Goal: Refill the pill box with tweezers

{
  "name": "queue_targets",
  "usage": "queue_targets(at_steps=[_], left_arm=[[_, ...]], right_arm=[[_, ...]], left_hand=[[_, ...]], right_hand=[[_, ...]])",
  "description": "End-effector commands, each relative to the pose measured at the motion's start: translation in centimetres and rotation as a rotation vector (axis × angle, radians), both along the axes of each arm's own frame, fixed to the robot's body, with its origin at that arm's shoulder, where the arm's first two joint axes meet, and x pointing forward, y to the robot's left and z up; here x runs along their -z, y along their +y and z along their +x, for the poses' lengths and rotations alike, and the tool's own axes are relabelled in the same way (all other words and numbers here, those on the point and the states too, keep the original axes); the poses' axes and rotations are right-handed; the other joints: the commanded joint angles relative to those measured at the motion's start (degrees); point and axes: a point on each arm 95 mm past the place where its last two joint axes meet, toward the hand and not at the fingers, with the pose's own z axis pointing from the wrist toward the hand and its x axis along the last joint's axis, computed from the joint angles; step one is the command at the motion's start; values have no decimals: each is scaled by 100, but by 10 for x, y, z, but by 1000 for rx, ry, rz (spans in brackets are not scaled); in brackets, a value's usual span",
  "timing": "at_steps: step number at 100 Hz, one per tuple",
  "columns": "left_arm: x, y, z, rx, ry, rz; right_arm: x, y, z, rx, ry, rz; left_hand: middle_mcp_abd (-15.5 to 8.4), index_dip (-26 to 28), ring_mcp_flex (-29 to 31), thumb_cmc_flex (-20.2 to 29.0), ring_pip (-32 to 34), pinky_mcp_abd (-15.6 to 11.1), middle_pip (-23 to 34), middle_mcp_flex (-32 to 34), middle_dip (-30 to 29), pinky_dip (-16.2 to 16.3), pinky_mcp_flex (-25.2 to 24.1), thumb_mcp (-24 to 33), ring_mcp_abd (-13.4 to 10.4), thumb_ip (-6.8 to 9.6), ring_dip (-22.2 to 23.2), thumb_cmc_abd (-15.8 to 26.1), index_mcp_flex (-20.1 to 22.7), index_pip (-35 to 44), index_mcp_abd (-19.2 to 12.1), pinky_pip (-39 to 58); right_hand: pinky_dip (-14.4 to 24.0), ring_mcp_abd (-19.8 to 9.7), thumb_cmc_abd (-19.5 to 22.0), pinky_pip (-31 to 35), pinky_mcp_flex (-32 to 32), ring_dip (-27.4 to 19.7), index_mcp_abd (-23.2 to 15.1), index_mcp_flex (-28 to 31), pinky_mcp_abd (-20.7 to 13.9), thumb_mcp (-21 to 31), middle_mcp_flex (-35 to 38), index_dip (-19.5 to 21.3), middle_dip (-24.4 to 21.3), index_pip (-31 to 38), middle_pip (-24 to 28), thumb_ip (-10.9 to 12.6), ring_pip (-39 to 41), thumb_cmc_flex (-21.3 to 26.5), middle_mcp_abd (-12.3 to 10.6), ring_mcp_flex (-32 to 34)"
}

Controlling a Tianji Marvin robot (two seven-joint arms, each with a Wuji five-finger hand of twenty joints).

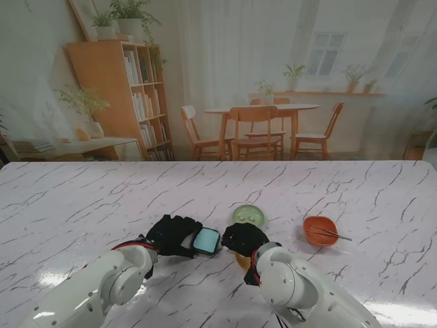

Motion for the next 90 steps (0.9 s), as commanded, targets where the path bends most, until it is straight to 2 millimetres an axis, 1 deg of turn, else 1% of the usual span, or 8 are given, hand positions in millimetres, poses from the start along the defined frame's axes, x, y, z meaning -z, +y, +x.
queue_targets(at_steps=[1,25,48,90], left_arm=[[18,0,-12,22,63,9],[19,1,-13,22,65,6],[19,0,-13,24,63,-1],[19,0,-14,27,56,-6]], right_arm=[[4,5,-1,5,19,4],[9,9,5,21,39,-1],[11,17,9,27,45,-1],[5,25,12,26,22,-1]], left_hand=[[-130,113,258,326,189,-118,111,33,96,28,-45,306,-235,314,-53,-92,97,42,-78,127],[-141,126,271,319,202,-138,136,55,120,29,-38,351,-245,313,-49,-100,130,55,-73,132],[-150,144,260,325,204,-164,147,53,136,22,-46,411,-241,314,-49,-109,164,80,-101,124],[-196,214,302,370,242,-200,212,110,176,20,-19,570,-266,317,-41,-110,286,177,-142,147]], right_hand=[[87,-952,-80,1558,306,119,46,43,-3308,74,437,-124,31,76,421,322,446,-25,78,221],[95,-946,-65,1558,306,145,64,34,-3307,51,437,-145,21,88,432,335,442,-2,97,222],[102,-943,-36,1558,307,163,85,16,-3306,22,436,-156,12,90,440,327,441,21,107,223],[105,-931,-51,1558,307,177,64,19,-3306,7,437,-163,-2,118,455,312,439,59,132,223]])
